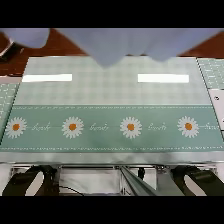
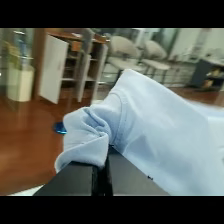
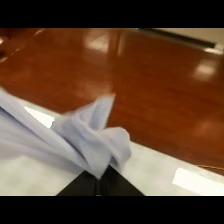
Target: Fold the shirts.
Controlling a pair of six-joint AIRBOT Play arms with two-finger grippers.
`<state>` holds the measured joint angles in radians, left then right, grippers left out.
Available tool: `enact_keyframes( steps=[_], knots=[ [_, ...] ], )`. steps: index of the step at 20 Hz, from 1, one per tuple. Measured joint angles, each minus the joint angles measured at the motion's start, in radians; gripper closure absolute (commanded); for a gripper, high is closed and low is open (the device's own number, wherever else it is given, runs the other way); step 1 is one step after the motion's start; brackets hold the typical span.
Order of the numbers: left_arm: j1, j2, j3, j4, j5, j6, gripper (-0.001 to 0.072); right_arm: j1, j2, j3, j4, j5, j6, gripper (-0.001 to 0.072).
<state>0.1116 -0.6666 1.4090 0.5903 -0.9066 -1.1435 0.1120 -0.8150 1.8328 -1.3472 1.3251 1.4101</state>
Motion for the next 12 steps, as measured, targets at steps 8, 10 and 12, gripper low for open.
enact_keyframes(
  steps=[8,10,12],
  knots=[
    [0.006,0.168,-0.202,0.145,-0.343,-0.177,0.0678,-0.001,0.103,-0.073,-0.065,0.211,0.061,0.0692],
    [0.006,0.18,-0.347,0.114,-0.391,-0.191,0.0678,-0.001,0.107,-0.173,-0.036,0.218,0.066,0.0692],
    [0.002,0.184,-0.512,0.095,-0.401,-0.196,0.0678,-0.001,0.108,-0.306,-0.004,0.19,0.068,0.0692]
  ],
)
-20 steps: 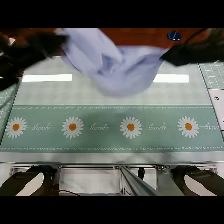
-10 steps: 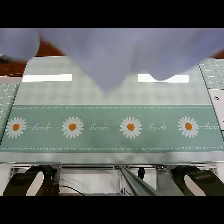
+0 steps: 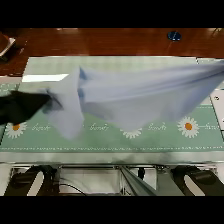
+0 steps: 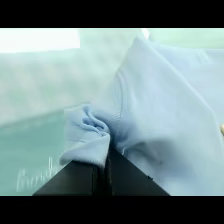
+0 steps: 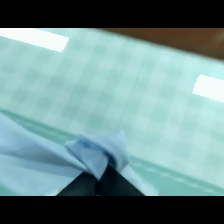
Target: Fold the shirts.
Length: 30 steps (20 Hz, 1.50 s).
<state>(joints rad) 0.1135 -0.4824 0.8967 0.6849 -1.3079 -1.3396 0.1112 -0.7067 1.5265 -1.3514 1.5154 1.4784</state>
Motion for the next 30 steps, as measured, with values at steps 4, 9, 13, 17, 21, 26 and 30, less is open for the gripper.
enact_keyframes(
  steps=[4,9,13,17,21,26,30],
  knots=[
    [-0.064,-0.016,-0.329,-0.027,0.14,0.012,0.0678,0.0,-0.066,-0.267,0.026,-0.13,0.003,0.0692],
    [-0.233,-0.145,-0.514,-0.048,0.461,0.019,0.0677,-0.003,-0.316,-0.37,0.039,-0.304,0.003,0.0692],
    [-0.343,-0.274,-0.536,-0.091,0.625,0.022,0.0201,-0.021,-0.524,-0.329,0.078,-0.371,0.004,0.0302],
    [-0.335,-0.333,-0.47,-0.082,0.617,0.022,0.02,-0.091,-0.629,-0.249,0.147,-0.36,0.007,0.0298],
    [-0.136,-0.314,-0.332,0.034,0.467,0.022,0.0201,-0.28,-0.597,-0.203,0.155,-0.27,-0.038,0.0299],
    [0.063,-0.331,-0.341,0.063,0.301,-0.003,0.0201,-0.512,-0.416,-0.476,0.177,-0.297,-0.054,0.0303],
    [0.008,-0.438,-0.424,-0.056,0.236,0.101,0.0201,-0.556,-0.31,-0.782,0.305,-0.365,-0.105,0.0303]
  ],
)
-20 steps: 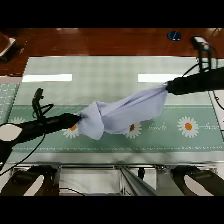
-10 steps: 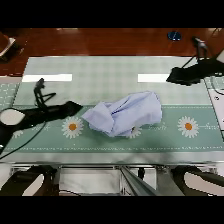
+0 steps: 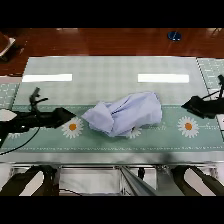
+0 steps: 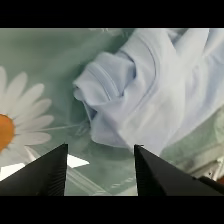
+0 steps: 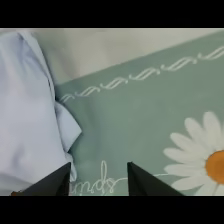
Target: Fold the shirts.
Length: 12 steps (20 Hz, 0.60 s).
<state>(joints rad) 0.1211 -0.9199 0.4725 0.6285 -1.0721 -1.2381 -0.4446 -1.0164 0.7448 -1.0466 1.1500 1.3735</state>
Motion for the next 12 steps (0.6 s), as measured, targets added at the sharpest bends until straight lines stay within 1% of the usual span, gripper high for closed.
enact_keyframes(
  steps=[2,5,6,7,8,12],
  knots=[
    [-0.06,-0.068,-0.019,-0.111,0.037,0.084,0.0201,0.004,0.022,-0.107,0.066,-0.016,-0.034,0.0303],
    [-0.141,-0.167,-0.03,-0.296,0.123,0.211,0.0207,0.048,0.036,-0.198,0.109,-0.028,-0.061,0.0303],
    [-0.163,-0.202,-0.029,-0.349,0.148,0.251,0.0293,0.071,0.039,-0.216,0.115,-0.031,-0.066,0.0304],
    [-0.18,-0.232,-0.022,-0.392,0.166,0.283,0.0525,0.094,0.04,-0.227,0.116,-0.032,-0.068,0.0304],
    [-0.195,-0.262,-0.011,-0.429,0.18,0.311,0.0674,0.122,0.041,-0.237,0.115,-0.038,-0.066,0.0304],
    [-0.219,-0.328,0.047,-0.498,0.206,0.38,0.0677,0.254,0.044,-0.253,0.105,-0.042,-0.027,0.0303]
  ],
)
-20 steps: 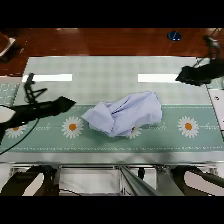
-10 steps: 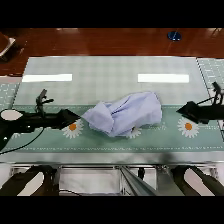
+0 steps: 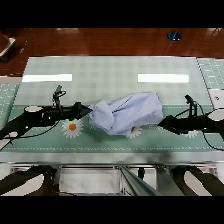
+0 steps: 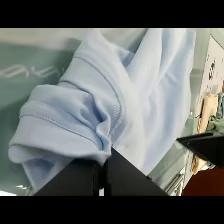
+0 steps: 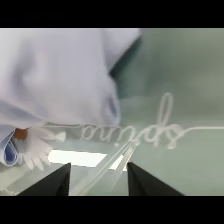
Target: Fold the shirts.
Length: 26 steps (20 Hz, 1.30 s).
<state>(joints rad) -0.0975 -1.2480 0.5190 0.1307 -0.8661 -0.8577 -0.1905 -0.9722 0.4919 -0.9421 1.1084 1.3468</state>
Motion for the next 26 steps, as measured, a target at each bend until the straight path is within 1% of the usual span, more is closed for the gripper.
enact_keyframes(
  steps=[3,7,10,15,16,17,18,19,20,22,24,26],
  knots=[
    [-0.006,-0.016,0.04,-0.019,0.004,0.022,0.0677,0.128,0.0,-0.004,0.01,-0.031,0.041,0.0304],
    [-0.008,-0.023,0.063,-0.03,0.005,0.032,0.0677,0.3,-0.025,-0.005,0.1,-0.122,0.068,0.0304],
    [-0.009,-0.025,0.068,-0.032,0.002,0.035,0.0677,0.409,-0.1,-0.004,0.171,-0.182,0.069,0.0304],
    [-0.02,-0.026,0.07,-0.034,-0.013,0.038,0.0677,0.537,-0.247,0.047,0.288,-0.266,0.032,0.0305],
    [-0.024,-0.026,0.071,-0.034,-0.014,0.038,0.0677,0.556,-0.274,0.066,0.304,-0.275,0.026,0.0323],
    [-0.029,-0.026,0.071,-0.034,-0.014,0.038,0.0677,0.575,-0.302,0.089,0.314,-0.28,0.024,0.0379],
    [-0.032,-0.026,0.071,-0.034,-0.013,0.038,0.0677,0.592,-0.328,0.11,0.319,-0.287,0.021,0.0449],
    [-0.035,-0.026,0.071,-0.034,-0.013,0.038,0.0677,0.609,-0.355,0.133,0.319,-0.29,0.019,0.0558],
    [-0.037,-0.026,0.071,-0.034,-0.01,0.038,0.0677,0.625,-0.377,0.154,0.319,-0.293,0.017,0.0692],
    [-0.036,-0.026,0.072,-0.034,-0.004,0.038,0.0677,0.647,-0.405,0.204,0.322,-0.277,-0.008,0.0693],
    [-0.021,-0.021,0.083,-0.041,-0.01,0.038,0.0677,0.647,-0.404,0.272,0.308,-0.221,-0.035,0.0693],
    [0.011,-0.002,0.115,-0.082,-0.039,0.039,0.0677,0.613,-0.366,0.383,0.246,-0.153,-0.039,0.0693]
  ],
)
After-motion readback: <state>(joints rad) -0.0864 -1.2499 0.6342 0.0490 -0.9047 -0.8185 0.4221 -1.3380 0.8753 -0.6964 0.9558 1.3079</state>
